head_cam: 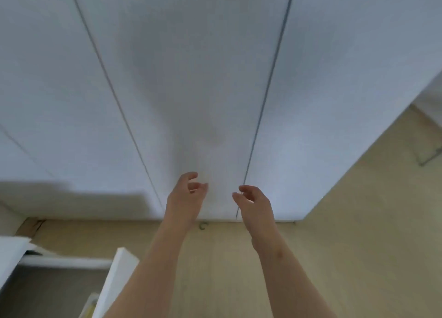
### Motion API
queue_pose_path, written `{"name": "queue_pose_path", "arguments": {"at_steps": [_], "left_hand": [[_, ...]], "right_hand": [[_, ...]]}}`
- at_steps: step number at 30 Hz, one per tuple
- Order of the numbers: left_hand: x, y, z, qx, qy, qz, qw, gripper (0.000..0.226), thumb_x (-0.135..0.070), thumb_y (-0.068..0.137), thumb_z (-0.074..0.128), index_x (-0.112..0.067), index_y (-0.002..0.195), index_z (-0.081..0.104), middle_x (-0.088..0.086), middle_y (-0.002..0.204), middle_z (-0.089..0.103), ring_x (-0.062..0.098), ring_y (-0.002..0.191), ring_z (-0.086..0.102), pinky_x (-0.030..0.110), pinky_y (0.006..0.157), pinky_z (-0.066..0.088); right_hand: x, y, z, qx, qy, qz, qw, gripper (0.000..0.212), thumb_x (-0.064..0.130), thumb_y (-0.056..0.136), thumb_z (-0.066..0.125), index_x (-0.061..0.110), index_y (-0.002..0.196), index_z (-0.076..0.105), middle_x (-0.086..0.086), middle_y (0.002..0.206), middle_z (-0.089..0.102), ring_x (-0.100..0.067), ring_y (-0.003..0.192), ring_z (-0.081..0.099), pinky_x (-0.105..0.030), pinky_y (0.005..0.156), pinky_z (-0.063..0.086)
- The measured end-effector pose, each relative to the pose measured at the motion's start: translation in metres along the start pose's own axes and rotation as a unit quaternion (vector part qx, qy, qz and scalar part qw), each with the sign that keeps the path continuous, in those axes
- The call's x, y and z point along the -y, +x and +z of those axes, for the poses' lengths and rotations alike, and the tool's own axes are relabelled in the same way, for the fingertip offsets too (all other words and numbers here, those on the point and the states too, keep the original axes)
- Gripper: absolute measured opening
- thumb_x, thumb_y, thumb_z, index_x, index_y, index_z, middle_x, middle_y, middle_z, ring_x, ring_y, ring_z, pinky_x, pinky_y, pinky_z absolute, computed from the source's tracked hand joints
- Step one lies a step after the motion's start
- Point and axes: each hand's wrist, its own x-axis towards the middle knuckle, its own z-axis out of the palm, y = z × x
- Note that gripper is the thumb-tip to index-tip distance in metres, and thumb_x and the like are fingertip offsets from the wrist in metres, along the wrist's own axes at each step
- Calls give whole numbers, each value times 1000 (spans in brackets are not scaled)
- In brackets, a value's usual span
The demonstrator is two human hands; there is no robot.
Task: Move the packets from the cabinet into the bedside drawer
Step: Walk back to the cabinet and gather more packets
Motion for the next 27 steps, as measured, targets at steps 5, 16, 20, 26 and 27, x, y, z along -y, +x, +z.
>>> {"name": "queue_pose_path", "arguments": {"at_steps": [5, 16, 20, 26, 27], "left_hand": [[-73, -48, 133, 117, -11, 73, 990, 28, -29, 93, 56, -26, 121, 54, -2, 110, 61, 13, 96, 58, 26, 79, 41], [-193, -227, 427, 395, -7, 161, 904, 12, -27, 89, 57, -31, 98, 63, -6, 100, 67, 13, 99, 63, 25, 73, 44], [-212, -290, 517, 481, 26, 196, 854, 9, -24, 91, 56, -32, 89, 60, -4, 101, 67, 13, 94, 64, 25, 70, 43], [-229, -375, 659, 590, 67, 253, 764, 8, -28, 90, 57, -34, 88, 60, -7, 100, 67, 12, 95, 62, 26, 68, 42], [-236, -387, 686, 601, 70, 260, 753, 8, -28, 90, 57, -35, 88, 61, -7, 99, 67, 12, 94, 62, 25, 67, 42]], "right_hand": [[-10, -19, -157, -124, 102, -9, 987, 22, 26, 91, 56, 24, 113, 57, 9, 114, 56, -4, 94, 51, -21, 81, 35], [-96, -113, -475, -411, 226, -12, 883, 6, 19, 91, 57, 24, 91, 60, 9, 81, 56, -5, 72, 50, -19, 63, 39], [-132, -146, -551, -500, 271, 11, 822, 8, 18, 90, 58, 25, 86, 59, 7, 80, 56, -7, 71, 50, -22, 64, 40], [-173, -167, -677, -595, 301, 13, 745, 10, 17, 91, 57, 25, 88, 60, 9, 85, 58, -9, 81, 53, -27, 78, 42], [-178, -167, -703, -607, 305, 6, 734, 8, 17, 91, 57, 24, 91, 60, 10, 87, 58, -10, 84, 54, -28, 81, 42]]}}
